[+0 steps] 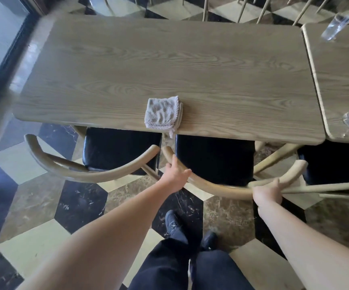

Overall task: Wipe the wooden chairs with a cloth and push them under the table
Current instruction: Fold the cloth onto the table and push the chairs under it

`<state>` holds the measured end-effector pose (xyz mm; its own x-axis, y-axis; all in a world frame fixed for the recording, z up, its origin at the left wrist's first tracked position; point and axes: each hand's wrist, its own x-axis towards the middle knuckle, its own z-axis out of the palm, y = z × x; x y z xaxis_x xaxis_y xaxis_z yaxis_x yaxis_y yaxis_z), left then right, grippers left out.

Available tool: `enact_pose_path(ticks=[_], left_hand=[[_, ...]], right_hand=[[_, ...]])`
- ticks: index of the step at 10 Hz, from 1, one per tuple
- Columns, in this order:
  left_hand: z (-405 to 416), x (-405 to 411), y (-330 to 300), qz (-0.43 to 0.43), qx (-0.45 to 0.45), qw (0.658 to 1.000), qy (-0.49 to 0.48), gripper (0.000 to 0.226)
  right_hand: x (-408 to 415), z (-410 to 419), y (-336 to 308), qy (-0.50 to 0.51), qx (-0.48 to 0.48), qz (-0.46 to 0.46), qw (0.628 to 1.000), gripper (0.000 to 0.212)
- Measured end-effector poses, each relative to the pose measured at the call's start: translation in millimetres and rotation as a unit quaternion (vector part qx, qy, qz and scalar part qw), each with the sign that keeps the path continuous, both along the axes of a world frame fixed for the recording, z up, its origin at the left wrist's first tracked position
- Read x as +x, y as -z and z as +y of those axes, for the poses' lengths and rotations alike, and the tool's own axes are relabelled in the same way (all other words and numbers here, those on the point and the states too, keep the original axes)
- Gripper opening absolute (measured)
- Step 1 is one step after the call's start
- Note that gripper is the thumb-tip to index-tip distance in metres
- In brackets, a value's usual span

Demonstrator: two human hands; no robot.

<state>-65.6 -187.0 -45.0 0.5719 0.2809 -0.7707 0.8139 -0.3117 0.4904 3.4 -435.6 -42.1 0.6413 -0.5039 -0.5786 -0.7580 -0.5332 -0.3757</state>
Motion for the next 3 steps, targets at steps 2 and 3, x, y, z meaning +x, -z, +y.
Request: enact_pose_path(ticks=[2, 3], left_hand=[[-16.5, -29.5, -37.3, -0.024, 0.048, 0.992, 0.115, 0.073], [-12.4, -49.4, -66.2, -0.034, 0.07, 0.987, 0.14, 0.072]], right_hand=[[-52.8, 36.4, -28.3, -0.171, 0.004, 0.061, 0.983, 0.066], [-82.6, 55.0, -50.7, -0.244, 0.075, 0.072, 0.964, 0.074]])
